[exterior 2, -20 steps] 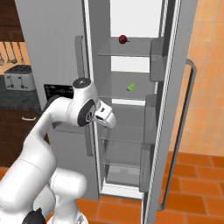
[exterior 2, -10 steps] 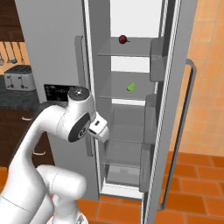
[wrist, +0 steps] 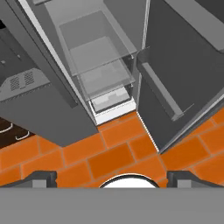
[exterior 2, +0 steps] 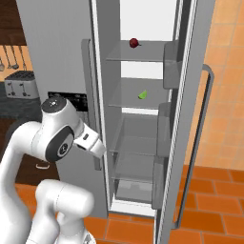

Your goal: Grab a lemon wedge from the fridge and one ice cube from the ice bowl, and put them in the glass of lemonade.

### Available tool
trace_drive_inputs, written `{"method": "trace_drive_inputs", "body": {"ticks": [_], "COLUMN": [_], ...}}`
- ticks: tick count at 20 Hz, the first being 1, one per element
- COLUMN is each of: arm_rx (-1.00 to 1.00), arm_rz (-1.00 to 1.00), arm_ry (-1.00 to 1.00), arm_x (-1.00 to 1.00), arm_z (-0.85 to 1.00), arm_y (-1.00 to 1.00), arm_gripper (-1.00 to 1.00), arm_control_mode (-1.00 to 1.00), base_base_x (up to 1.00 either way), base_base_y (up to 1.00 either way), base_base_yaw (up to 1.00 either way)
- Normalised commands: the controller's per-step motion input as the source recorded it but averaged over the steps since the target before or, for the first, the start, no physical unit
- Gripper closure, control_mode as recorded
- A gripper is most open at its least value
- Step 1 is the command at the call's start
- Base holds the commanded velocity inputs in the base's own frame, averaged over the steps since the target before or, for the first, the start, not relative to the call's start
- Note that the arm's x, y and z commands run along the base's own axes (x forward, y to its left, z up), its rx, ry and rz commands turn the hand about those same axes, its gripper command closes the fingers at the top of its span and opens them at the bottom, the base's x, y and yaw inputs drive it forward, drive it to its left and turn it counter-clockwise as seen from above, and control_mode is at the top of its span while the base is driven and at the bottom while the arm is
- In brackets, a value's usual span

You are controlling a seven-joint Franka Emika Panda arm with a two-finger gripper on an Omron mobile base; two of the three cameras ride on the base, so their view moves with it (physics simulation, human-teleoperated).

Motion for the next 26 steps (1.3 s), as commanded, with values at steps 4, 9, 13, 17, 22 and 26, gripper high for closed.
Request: {"method": "trace_drive_inputs", "body": {"ticks": [4, 9, 13, 17, 22, 26], "arm_rx": [0.0, -0.02, -0.05, 0.0, 0.0, 0.0], "arm_rz": [0.01, 0.0, 0.0, 0.0, 0.0, 0.0], "arm_ry": [0.05, 0.03, 0.0, 0.0, 0.0, 0.0], "arm_x": [0.02, 0.21, 0.25, 0.0, 0.0, 0.0], "arm_z": [0.0, -0.13, -0.28, 0.0, 0.0, 0.0], "arm_y": [0.1, -0.06, -0.43, 0.0, 0.0, 0.0], "arm_gripper": [-1.0, -1.0, -1.0, -1.0, -1.0, -1.0], "arm_control_mode": [-1.0, -1.0, 1.0, 1.0, 1.0, 1.0], "base_base_x": [0.0, 0.0, 0.06, 0.23, 0.28, 0.61], "base_base_y": [0.0, 0.0, -0.14, -0.06, -0.17, -0.27], "base_base_yaw": [0.0, 0.0, 0.0, 0.03, 0.16, 0.29]}}
